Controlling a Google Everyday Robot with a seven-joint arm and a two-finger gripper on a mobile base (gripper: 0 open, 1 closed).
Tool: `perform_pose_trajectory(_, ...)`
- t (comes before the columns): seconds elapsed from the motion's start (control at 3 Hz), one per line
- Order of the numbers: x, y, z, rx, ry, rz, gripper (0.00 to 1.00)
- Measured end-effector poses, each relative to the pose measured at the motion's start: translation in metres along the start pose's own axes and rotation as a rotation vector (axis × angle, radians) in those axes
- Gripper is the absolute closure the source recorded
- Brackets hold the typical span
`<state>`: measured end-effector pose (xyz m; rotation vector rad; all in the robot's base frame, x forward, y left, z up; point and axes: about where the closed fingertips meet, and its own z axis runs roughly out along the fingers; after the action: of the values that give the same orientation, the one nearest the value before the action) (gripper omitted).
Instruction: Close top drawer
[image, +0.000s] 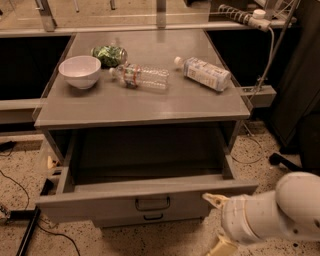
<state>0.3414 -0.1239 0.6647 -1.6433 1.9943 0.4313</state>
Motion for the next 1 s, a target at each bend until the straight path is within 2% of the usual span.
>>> perform_pose_trajectory(0.33, -0.020, -0.044, 0.024, -0.030, -0.025, -0.020, 0.43)
perform_pose_trajectory(0.67, -0.031, -0.091, 0.038, -0.031, -0.017, -0.042, 0.66)
perform_pose_trajectory(1.0, -0.028, -0.155, 0.028, 0.039, 0.038, -0.035, 0.89)
